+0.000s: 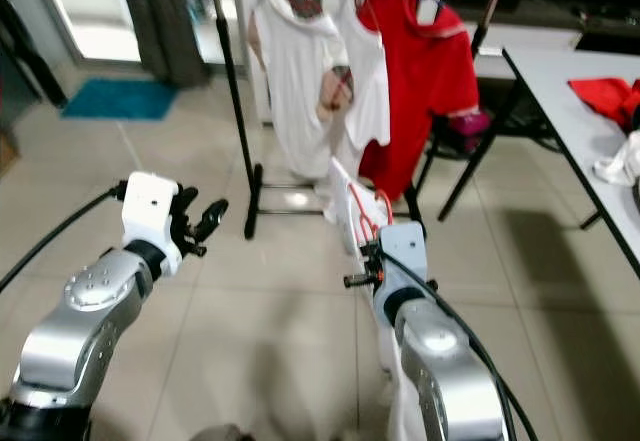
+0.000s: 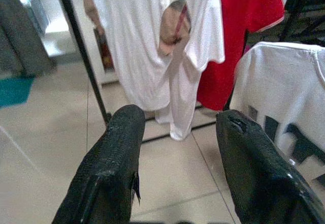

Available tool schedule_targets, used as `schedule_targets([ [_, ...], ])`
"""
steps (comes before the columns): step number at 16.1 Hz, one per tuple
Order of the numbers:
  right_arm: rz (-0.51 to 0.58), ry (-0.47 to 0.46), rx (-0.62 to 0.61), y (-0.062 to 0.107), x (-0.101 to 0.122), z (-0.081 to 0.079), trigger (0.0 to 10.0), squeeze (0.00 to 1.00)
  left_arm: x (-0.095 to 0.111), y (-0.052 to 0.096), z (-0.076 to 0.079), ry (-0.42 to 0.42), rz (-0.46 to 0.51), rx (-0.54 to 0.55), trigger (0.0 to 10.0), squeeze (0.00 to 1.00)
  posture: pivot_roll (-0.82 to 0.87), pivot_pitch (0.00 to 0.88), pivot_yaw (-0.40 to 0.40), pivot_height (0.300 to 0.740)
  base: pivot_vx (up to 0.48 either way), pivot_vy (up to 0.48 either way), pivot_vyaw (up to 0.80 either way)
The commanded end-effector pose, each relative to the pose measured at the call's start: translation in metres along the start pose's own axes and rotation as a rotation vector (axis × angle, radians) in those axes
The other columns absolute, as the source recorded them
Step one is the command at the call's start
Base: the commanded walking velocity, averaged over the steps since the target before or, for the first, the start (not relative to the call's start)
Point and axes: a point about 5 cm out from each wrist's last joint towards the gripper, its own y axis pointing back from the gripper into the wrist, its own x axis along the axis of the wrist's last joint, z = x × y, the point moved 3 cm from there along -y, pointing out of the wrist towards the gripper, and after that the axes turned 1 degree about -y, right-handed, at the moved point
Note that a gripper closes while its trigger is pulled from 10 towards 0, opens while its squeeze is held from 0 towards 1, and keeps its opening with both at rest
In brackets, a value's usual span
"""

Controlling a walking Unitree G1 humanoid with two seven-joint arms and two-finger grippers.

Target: Hang hanger

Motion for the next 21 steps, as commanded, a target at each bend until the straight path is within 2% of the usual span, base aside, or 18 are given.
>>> schedule_targets([
  [1,0.024,0.007,-0.023,0.0017,0.0047,0.0069,10.0,0.0,0.003,-0.0009,0.0057,-0.002,0.008,-0.017,10.0,0.0,0.0,0.066,-0.018,0.74,0.292,0.0,0.0],
  [21,0.035,-0.024,-0.037,0.0011,0.0065,0.0097,10.0,0.0,0.0065,-0.0048,0.0054,0.016,0.008,-0.036,10.0,0.0,-0.01,0.071,-0.006,0.74,0.298,0.0,0.0],
])
